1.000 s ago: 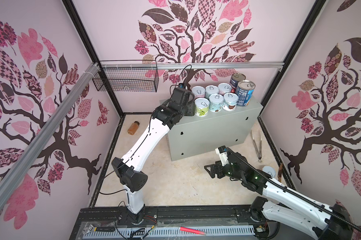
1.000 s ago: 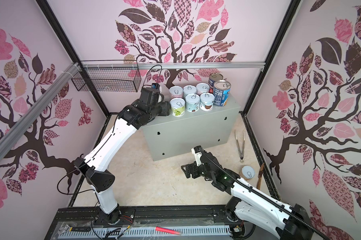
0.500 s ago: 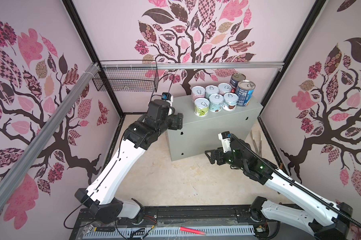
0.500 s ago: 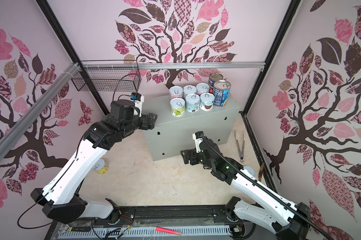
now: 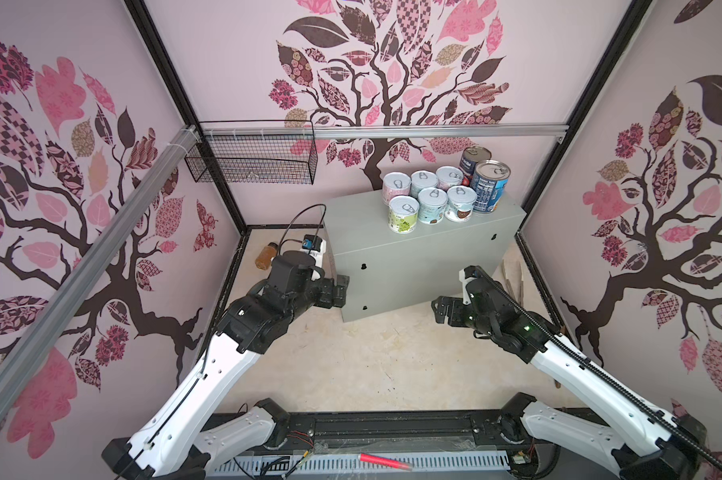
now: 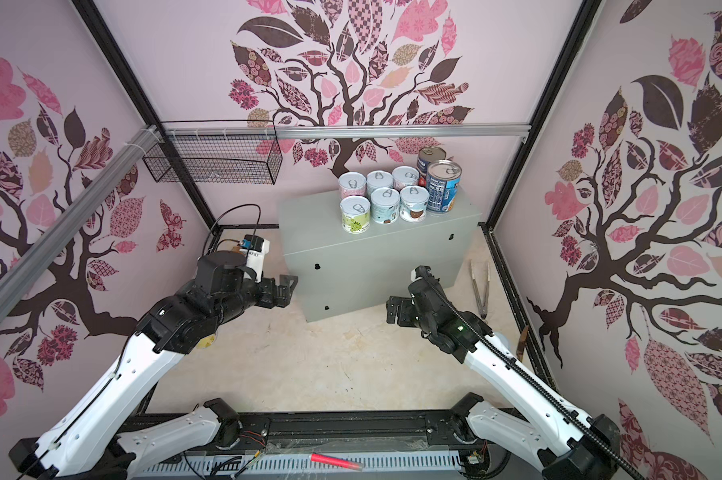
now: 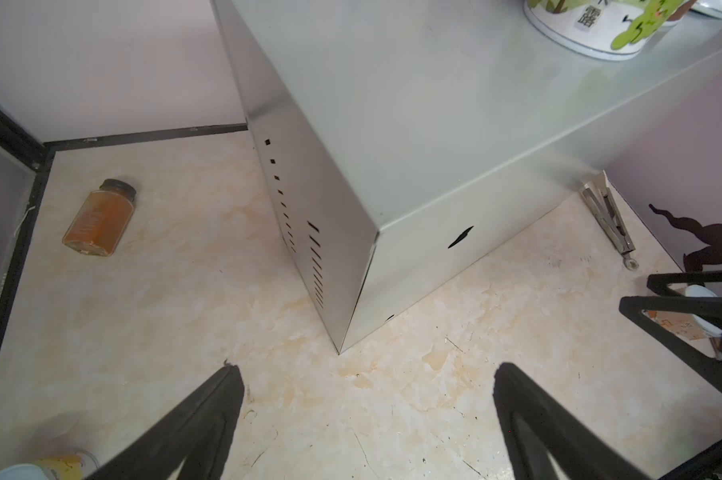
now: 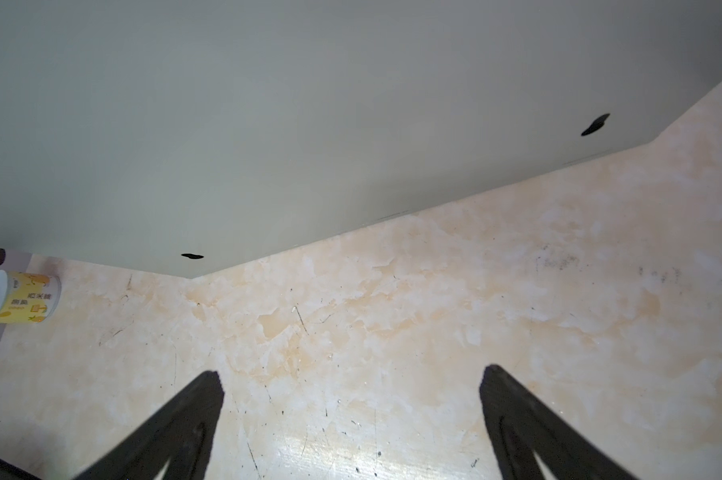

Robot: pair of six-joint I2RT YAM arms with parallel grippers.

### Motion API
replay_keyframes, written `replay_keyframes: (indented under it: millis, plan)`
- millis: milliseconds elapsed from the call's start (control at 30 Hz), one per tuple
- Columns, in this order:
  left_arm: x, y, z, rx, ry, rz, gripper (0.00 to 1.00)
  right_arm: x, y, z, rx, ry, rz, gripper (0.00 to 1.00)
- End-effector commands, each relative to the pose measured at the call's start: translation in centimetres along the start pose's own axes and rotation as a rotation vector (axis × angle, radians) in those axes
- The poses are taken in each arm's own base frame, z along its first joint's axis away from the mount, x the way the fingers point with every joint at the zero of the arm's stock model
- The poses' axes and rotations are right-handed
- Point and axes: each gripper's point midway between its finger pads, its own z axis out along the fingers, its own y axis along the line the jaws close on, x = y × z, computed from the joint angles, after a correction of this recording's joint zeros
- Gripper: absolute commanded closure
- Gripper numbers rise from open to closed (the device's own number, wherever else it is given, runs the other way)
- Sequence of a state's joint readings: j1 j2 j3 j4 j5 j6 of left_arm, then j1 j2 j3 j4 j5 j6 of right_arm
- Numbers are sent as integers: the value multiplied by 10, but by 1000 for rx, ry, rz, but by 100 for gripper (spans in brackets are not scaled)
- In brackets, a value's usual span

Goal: Place and organize the canned foods onto the counter
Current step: 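Withdraw the left gripper from the cabinet top and swing it down toward the yellow can, then lower the left gripper over the yellow-labelled can and close around it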

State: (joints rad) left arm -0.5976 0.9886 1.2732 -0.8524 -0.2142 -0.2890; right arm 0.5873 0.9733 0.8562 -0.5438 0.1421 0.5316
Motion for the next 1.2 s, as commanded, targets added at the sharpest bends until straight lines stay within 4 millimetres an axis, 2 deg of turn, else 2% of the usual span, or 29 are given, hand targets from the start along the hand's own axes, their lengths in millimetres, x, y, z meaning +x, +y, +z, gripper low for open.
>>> replay_keyframes:
  millis: [0, 133, 233, 367, 600, 867, 1067, 1167]
  plan:
    - [6, 28, -6, -101, -61, -123, 2, 8, -6, 4, 17, 18, 37, 0]
    - [26, 59, 1, -188, -33, -268, 2, 20, -12, 14, 23, 29, 57, 0]
    - [46, 92, 7, -341, 29, -377, 2, 29, -18, 21, 36, 35, 69, 0]
    - [72, 133, 7, -508, 84, -532, 2, 39, -17, 31, 22, 70, 65, 0]
    - [104, 187, -1, -709, 125, -757, 2, 60, -9, 50, -59, 111, 60, 0]
    - [140, 229, -8, -936, 184, -873, 2, 89, 16, 69, -200, 186, 54, 0]
    - [162, 250, -12, -1094, 102, -890, 2, 100, 40, 71, -311, 201, 33, 0]
    - [166, 258, -9, -1167, 13, -837, 2, 103, 45, 70, -358, 199, 34, 0]
